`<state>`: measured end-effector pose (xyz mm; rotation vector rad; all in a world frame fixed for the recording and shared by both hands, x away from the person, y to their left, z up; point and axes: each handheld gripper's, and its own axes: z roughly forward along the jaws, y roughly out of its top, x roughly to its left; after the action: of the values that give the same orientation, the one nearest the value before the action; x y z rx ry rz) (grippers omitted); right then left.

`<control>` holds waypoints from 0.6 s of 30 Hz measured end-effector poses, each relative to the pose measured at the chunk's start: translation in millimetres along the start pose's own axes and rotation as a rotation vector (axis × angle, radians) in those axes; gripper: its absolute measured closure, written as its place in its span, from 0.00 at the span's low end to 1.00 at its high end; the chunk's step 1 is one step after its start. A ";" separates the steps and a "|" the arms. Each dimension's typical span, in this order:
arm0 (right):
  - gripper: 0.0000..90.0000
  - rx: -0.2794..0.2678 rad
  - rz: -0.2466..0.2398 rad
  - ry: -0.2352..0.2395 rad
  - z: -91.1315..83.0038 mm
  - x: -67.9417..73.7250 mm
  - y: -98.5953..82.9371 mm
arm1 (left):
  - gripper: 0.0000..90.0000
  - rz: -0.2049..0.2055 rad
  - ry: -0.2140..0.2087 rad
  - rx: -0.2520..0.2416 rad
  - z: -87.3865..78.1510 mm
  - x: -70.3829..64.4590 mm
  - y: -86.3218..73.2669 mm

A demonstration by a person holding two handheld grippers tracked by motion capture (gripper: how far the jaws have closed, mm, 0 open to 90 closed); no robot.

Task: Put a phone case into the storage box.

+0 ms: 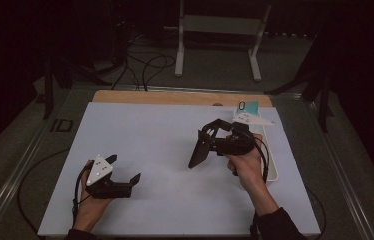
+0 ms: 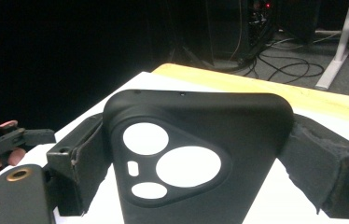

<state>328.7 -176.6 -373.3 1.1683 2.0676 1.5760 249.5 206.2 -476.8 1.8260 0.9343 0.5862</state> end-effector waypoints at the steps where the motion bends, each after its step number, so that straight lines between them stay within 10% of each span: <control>1: 0.15 -0.001 -0.002 -0.002 -0.2 -0.4 0.5 | 0.00 -0.003 0.008 0.001 -2.4 1.3 -2.3; 18: 0.15 -0.004 -0.011 -0.048 -0.1 -18.9 10.8 | 0.00 -0.016 0.047 -0.015 -19.6 11.7 -19.1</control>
<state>345.1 -189.9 -367.9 1.1800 2.0365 1.5310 235.5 230.7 -486.2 1.7965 0.9726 0.6275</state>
